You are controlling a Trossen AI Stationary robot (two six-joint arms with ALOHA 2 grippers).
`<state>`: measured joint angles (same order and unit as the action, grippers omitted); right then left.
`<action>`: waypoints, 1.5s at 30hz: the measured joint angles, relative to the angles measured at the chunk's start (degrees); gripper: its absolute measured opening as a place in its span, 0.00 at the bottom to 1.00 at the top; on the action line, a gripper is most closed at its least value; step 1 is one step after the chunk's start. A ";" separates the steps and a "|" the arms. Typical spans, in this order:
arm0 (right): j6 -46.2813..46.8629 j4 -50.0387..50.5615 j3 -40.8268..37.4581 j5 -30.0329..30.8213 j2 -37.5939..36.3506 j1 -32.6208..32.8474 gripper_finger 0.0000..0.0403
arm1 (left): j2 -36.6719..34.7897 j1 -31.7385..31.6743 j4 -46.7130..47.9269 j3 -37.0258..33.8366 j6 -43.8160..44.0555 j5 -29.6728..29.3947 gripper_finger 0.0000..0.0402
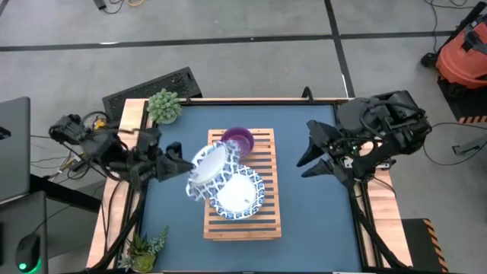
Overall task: Place and stack bowls onto a shelf
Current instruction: Stack the big white and blue bowl on top of the big white and blue bowl
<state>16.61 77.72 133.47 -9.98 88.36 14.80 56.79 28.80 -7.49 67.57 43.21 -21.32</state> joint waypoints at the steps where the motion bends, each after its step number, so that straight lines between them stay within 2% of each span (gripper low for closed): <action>1: 0.31 -0.63 0.00 0.52 0.00 0.25 0.43 | -1.14 -0.19 1.04 0.00 0.00 -0.09 0.00; 13: 3.90 -1.86 0.00 13.00 0.17 5.87 0.43 | -9.21 -0.94 14.93 -0.53 0.90 -1.50 0.00; 19: 4.56 -1.90 -0.03 17.78 0.86 7.66 0.43 | -14.96 -0.94 14.48 -8.58 6.29 -3.38 0.00; 22: 4.53 -1.87 -0.02 17.81 1.16 7.72 0.43 | -17.30 -0.94 4.20 -14.33 8.54 -3.48 0.00; 24: 4.44 -1.90 -0.02 17.81 1.86 7.53 0.43 | -17.54 -0.94 -6.78 -17.60 7.74 -0.95 0.00; 27: 3.90 -1.67 -0.04 17.81 2.16 7.19 0.43 | -16.51 -0.94 -16.78 -20.89 7.05 1.36 0.00; 33: 3.77 -1.43 -0.07 17.77 3.08 7.39 0.43 | -12.01 -0.94 -21.11 -24.34 9.87 2.01 0.00; 38: 3.78 -1.49 0.00 17.78 3.69 7.16 0.43 | -7.19 -0.94 -32.81 -25.79 8.29 4.90 0.00; 45: 3.05 -1.46 -0.02 17.65 4.92 7.17 0.43 | -0.07 -1.29 -41.87 -25.86 9.86 6.58 0.00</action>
<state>19.66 76.26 133.45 7.68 93.28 21.98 56.72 27.50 -49.35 41.71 53.07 -14.75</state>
